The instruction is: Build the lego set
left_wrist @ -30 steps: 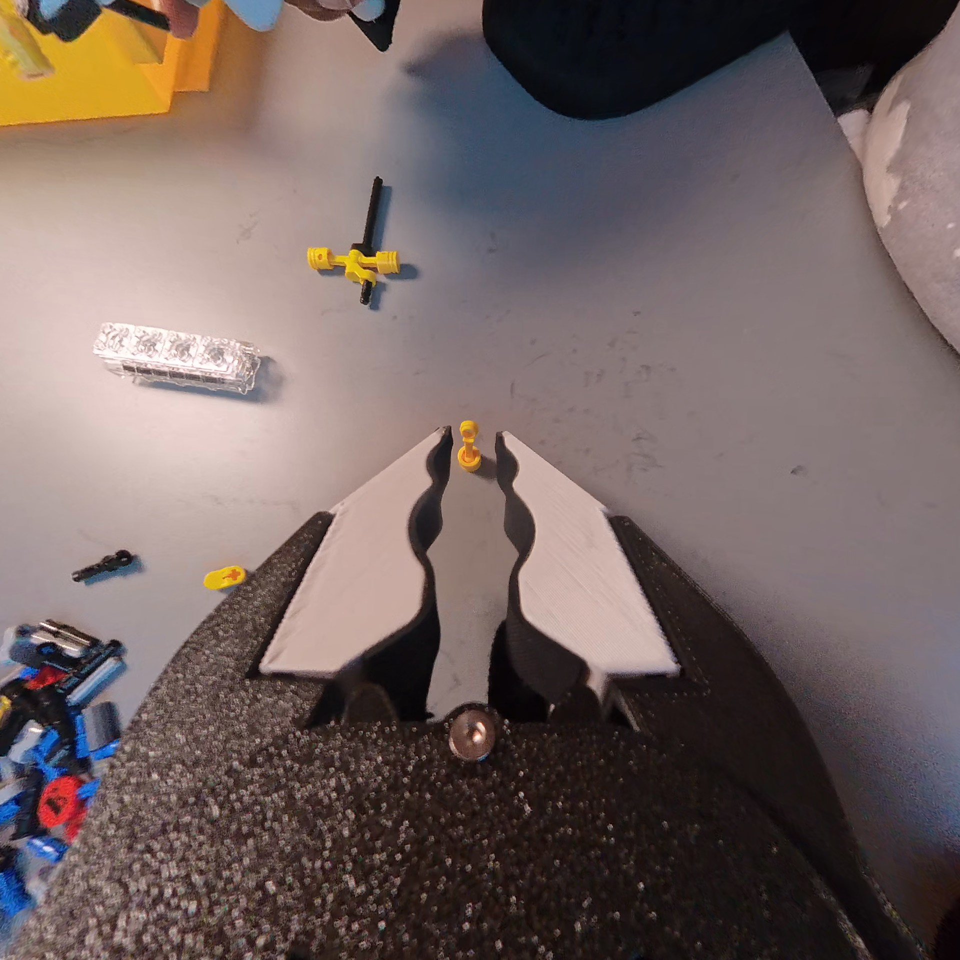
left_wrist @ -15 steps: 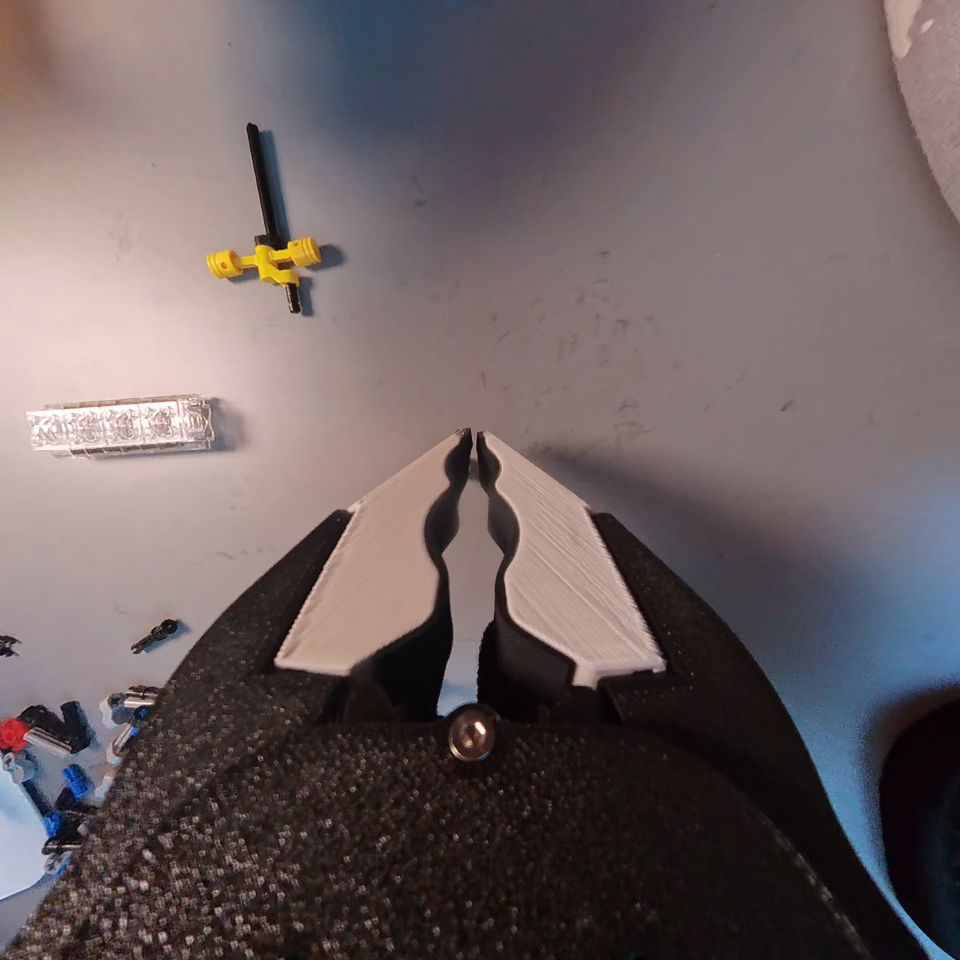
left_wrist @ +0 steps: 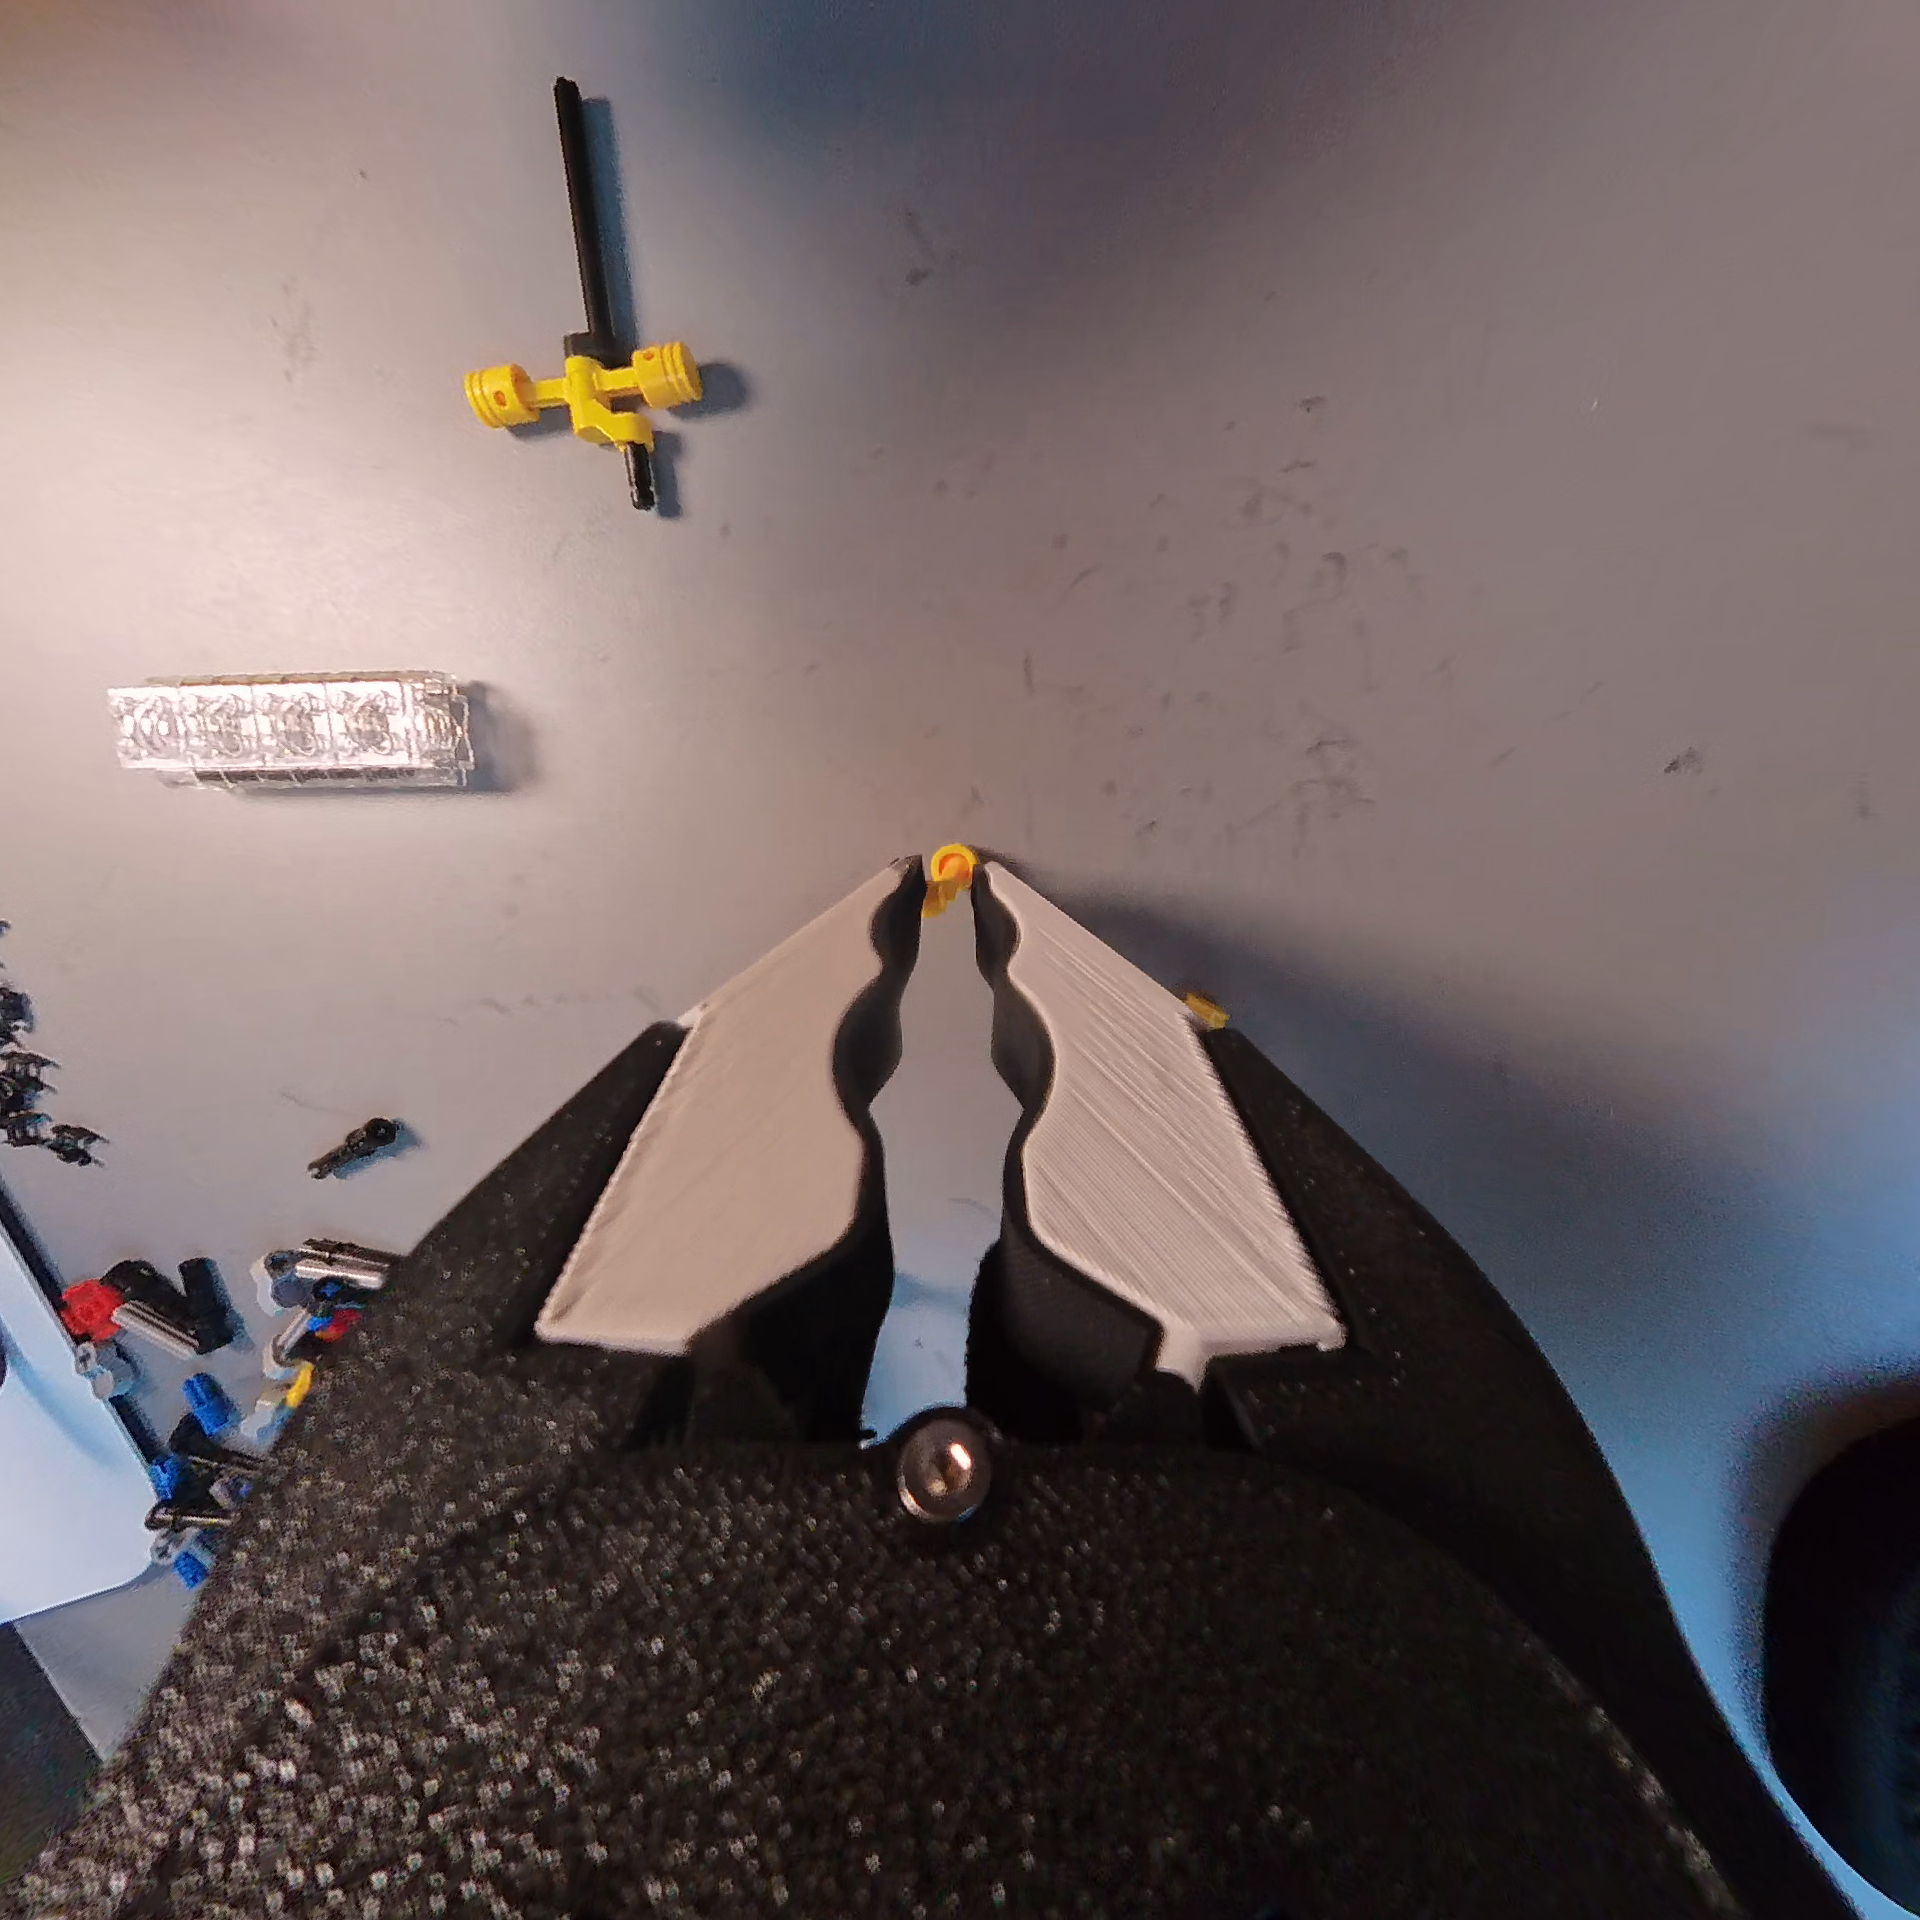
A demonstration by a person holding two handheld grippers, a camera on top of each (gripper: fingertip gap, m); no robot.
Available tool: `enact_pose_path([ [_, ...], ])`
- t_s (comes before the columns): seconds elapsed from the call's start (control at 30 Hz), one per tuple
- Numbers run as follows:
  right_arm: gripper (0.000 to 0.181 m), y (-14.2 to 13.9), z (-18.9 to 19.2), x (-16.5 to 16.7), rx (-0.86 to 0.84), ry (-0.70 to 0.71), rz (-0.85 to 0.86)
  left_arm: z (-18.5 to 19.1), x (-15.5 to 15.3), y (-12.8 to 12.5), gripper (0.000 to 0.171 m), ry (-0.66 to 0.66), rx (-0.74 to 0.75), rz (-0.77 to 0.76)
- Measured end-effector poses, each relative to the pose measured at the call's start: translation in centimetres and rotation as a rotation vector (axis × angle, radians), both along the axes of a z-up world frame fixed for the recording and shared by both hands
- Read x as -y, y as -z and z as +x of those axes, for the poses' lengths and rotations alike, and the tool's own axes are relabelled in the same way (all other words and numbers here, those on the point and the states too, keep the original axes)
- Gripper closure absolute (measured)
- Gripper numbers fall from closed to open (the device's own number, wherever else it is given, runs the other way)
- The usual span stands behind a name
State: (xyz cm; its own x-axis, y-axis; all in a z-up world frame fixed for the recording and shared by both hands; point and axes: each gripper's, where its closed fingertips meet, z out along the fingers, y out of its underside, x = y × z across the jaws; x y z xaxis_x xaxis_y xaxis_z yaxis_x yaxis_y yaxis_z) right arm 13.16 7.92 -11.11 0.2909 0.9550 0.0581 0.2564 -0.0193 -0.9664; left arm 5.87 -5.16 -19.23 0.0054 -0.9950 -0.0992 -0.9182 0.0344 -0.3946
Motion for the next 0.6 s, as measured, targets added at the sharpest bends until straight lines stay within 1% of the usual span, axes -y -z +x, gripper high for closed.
enact_pose_path([
  [0.33,0.178,0.17,-0.08,0.09,0.005,-0.004,-0.002,-0.65,-0.04,-0.08,0.158,-0.027,0.009,0.004],
  [0.47,0.178,0.16,-0.08,0.08,0.005,-0.004,-0.002,-0.73,-0.27,-0.09,0.158,-0.042,0.033,0.003],
  [0.6,0.178,0.02,0.00,0.05,0.000,-0.003,-0.002,-0.87,0.04,0.11,0.158,-0.046,0.092,-0.022],
])
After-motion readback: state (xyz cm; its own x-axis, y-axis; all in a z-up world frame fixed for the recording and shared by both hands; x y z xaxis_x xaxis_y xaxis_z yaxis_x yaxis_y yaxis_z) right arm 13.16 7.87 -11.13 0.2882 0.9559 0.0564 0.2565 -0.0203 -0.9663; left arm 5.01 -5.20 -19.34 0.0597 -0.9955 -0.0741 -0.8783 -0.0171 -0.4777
